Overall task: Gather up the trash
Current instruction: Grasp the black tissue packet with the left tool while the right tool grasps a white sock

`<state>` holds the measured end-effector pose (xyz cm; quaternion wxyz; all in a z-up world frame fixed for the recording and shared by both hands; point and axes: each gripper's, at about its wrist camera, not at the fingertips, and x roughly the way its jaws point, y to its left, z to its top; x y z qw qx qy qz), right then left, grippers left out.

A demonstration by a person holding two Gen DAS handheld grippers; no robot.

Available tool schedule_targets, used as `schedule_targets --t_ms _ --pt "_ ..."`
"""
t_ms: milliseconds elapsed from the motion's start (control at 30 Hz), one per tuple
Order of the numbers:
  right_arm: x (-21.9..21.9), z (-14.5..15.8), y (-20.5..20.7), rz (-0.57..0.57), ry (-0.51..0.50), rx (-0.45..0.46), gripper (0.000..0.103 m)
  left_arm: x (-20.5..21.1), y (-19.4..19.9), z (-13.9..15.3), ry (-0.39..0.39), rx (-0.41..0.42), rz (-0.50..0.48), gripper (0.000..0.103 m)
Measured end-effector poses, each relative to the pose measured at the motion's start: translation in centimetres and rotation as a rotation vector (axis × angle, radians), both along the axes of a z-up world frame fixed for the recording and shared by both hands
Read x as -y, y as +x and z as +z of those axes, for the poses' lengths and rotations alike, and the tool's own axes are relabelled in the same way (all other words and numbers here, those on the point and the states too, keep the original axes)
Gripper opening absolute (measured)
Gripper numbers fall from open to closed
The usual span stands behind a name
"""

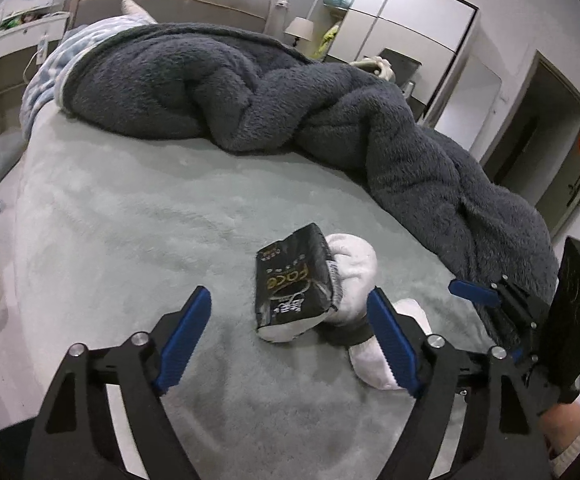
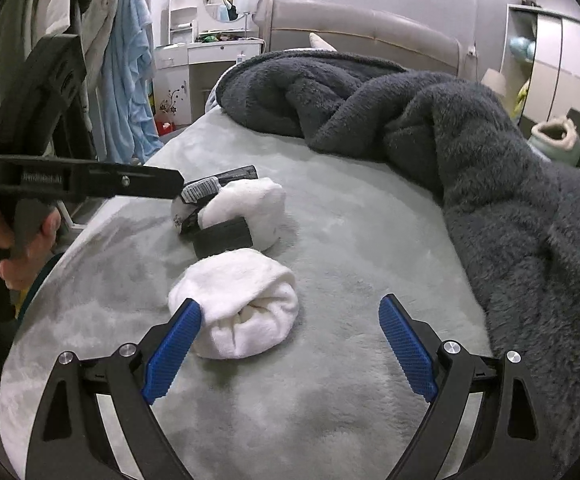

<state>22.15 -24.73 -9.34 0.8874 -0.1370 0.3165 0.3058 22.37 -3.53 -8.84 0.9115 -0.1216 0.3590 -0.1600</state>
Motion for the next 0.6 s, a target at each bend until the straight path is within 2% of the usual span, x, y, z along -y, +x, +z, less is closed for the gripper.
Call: schedule_targets --t_ms 100,267,400,467,600 --pt "-0.2 -0.2 0.3 0.005 0.005 -0.010 0.092 0.8 0.3 -0.3 0.028 0.003 -0.021 0.073" --pt "-0.1 -0.1 0.4 0.007 0.019 -0.022 0.092 1.9 1.2 -0.9 0.095 -0.002 -0.039 0.056" --pt "0.2 0.1 0.2 0.009 0.032 -0.029 0.092 1.8 1.4 -0.8 0.079 0.009 -0.042 0.045" --pt "0.4 0.3 0.1 0.012 0.049 -0.030 0.092 1.7 1.5 -0.7 0.074 0.012 -0.041 0.032" --pt "0.4 0.8 0.1 0.023 0.094 -0.050 0.092 1.7 1.7 -0.7 0.086 0.006 -0.041 0.023"
